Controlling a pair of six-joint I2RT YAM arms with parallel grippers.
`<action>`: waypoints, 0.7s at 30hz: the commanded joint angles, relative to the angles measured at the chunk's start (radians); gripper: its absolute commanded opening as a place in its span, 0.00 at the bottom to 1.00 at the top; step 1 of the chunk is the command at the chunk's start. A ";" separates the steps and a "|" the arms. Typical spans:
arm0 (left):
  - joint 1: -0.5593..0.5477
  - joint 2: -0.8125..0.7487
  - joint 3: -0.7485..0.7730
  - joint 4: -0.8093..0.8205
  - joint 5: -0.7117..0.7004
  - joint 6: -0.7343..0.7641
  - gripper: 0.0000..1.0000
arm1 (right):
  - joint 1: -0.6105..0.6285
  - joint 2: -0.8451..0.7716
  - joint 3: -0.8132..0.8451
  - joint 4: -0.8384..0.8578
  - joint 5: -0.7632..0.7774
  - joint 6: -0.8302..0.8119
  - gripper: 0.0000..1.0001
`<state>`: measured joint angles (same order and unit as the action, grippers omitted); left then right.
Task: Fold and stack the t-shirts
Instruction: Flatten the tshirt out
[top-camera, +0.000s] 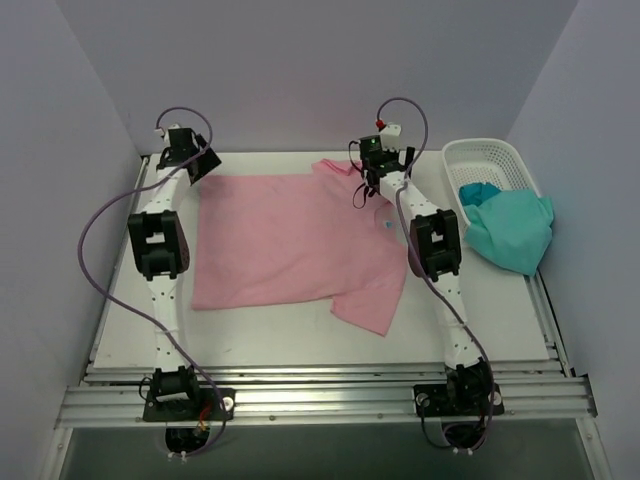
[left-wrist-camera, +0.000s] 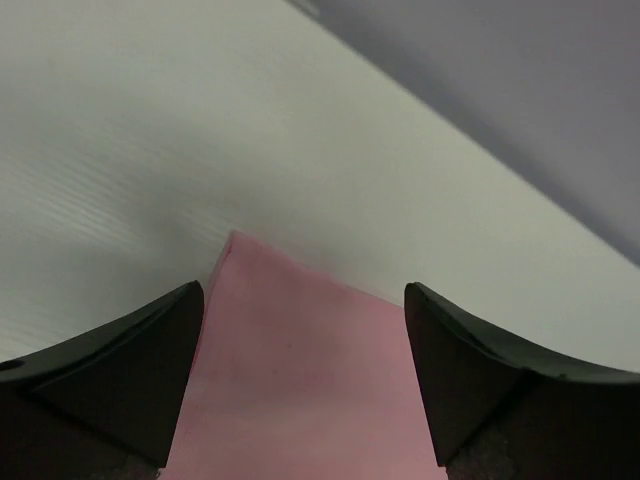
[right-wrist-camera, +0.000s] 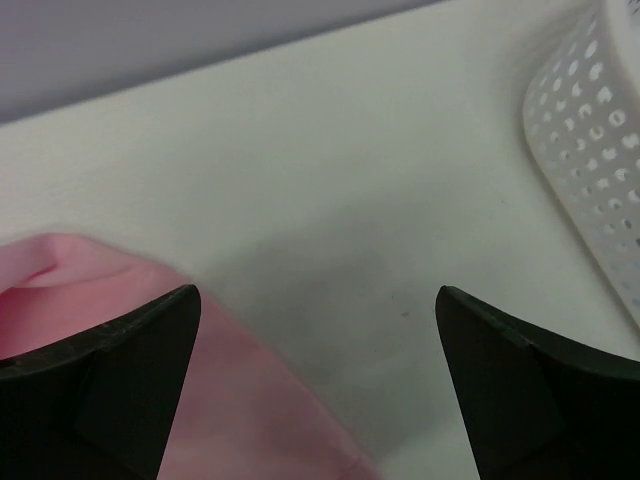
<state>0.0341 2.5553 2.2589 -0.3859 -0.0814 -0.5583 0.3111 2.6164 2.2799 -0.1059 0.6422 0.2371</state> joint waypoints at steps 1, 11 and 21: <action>0.032 -0.082 0.107 -0.022 0.046 -0.046 0.94 | 0.032 -0.166 0.064 0.082 0.056 -0.051 1.00; 0.027 -0.586 -0.316 0.128 0.014 -0.041 0.94 | 0.174 -0.562 -0.328 0.255 0.240 -0.101 1.00; -0.141 -0.938 -0.982 0.328 -0.052 -0.077 0.94 | 0.178 -0.572 -0.554 0.122 0.070 0.112 0.93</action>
<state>-0.0456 1.6211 1.3743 -0.0948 -0.1162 -0.6083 0.4965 1.9972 1.7889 0.1493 0.7364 0.2562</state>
